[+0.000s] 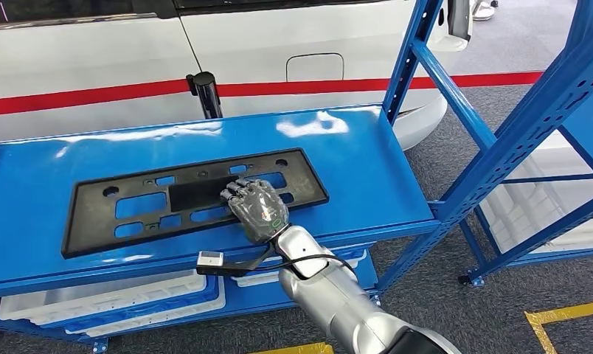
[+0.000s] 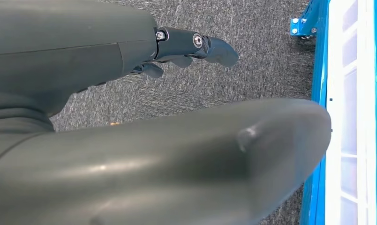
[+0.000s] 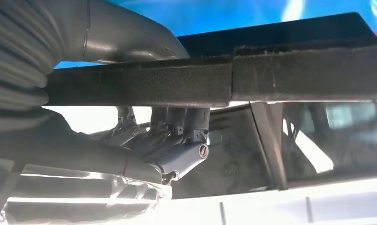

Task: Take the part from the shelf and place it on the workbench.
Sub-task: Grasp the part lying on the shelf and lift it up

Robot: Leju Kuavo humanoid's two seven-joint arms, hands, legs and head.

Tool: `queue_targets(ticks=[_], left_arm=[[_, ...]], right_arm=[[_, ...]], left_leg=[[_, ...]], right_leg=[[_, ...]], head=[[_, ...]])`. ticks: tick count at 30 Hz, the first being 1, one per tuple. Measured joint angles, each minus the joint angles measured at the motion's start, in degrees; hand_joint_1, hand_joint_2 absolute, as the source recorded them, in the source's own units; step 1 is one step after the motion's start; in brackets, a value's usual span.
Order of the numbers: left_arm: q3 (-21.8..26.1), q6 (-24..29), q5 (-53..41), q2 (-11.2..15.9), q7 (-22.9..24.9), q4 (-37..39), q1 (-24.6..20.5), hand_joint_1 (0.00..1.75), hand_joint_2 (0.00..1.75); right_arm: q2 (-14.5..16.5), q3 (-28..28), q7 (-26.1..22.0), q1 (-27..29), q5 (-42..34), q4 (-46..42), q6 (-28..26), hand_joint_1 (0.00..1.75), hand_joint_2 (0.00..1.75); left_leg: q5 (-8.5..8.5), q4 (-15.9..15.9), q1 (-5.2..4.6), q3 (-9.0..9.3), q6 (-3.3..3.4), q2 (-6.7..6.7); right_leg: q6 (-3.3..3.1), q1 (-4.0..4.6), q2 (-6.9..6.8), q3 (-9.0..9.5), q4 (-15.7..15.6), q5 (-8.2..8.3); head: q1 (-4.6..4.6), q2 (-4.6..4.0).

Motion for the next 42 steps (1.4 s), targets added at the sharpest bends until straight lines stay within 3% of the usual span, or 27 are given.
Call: queue_targets(ticks=[5, 9, 13, 16, 20, 26, 33, 42], left_arm=[[0.9, -0.9, 0.7, -0.2, -0.5, 0.0, 0.6, 0.00, 0.00], [1.3, -1.7, 0.8, -0.3, -0.6, 0.0, 0.9, 0.00, 0.00], [1.5, -1.8, 0.8, -0.3, -0.6, 0.0, 0.9, 0.00, 1.75], [1.6, -2.1, 0.8, -0.4, -0.6, 0.0, 0.9, 0.00, 1.75], [2.3, -3.0, 1.1, -0.4, -1.3, 0.0, 1.0, 0.00, 1.75], [2.7, -8.2, 1.3, 0.3, -3.0, 0.0, 1.5, 0.00, 1.75], [3.2, -7.5, 1.3, 1.0, -2.6, 0.0, 1.7, 0.00, 1.75], [4.0, -6.0, 1.6, 1.0, -1.8, 0.0, 1.7, 0.00, 1.75]], right_arm=[[0.6, -7.2, -10.4, 1.2, -13.0, -5.7, 0.0, 1.73, 1.75], [0.2, -8.7, -12.2, 1.1, -22.1, -10.0, 0.2, 1.72, 1.75], [-0.1, -9.0, -12.5, 1.3, -23.7, -12.2, 0.1, 1.71, 1.75], [-0.8, -8.8, -13.0, 2.1, -28.5, -16.2, 1.5, 1.72, 1.75], [-2.9, -7.6, -12.7, 3.8, -38.3, -26.1, 7.4, 1.71, 1.75], [-6.4, -5.9, -13.4, 6.3, -49.8, -39.8, 14.0, 1.71, 1.75], [-9.4, -5.2, -14.5, 8.9, -55.5, -47.8, 16.7, 1.71, 1.75], [-11.1, -4.7, -14.6, 10.9, -59.2, -49.8, 19.3, 1.71, 1.75]], left_leg=[[0.00, 0.0, 0.00, -0.05, 0.00, 0.00], [0.00, 0.0, 0.00, -0.06, 0.00, 0.03], [0.00, 0.0, 0.00, -0.06, 0.00, 0.04], [0.01, 0.0, 0.03, -0.12, -0.01, 0.00], [0.01, 0.0, 0.05, -0.19, -0.02, 0.01], [0.00, 0.0, 0.05, -0.26, -0.02, 0.00], [0.00, 0.0, 0.06, -0.26, -0.02, 0.01], [0.00, 0.0, 0.08, -0.26, -0.02, 0.01]], right_leg=[[0.00, 0.00, 0.00, -0.06, 0.0, 0.00], [0.00, 0.00, 0.00, -0.08, 0.0, 0.00], [0.00, -0.01, -0.01, -0.11, 0.0, 0.01], [0.00, -0.01, -0.08, -0.14, 0.0, 0.00], [0.00, -0.01, -0.09, -0.21, 0.0, 0.01], [0.00, -0.01, -0.09, -0.28, 0.0, 0.00], [0.00, 0.00, -0.08, -0.28, 0.0, 0.00], [0.00, 0.00, -0.09, -0.27, 0.0, 0.00]], head=[[0.01, 0.00], [0.00, 0.00], [-0.01, -0.01], [-0.01, -0.01], [-0.01, -0.01], [-0.01, -0.01], [-0.01, -0.01], [-0.01, 0.00]])
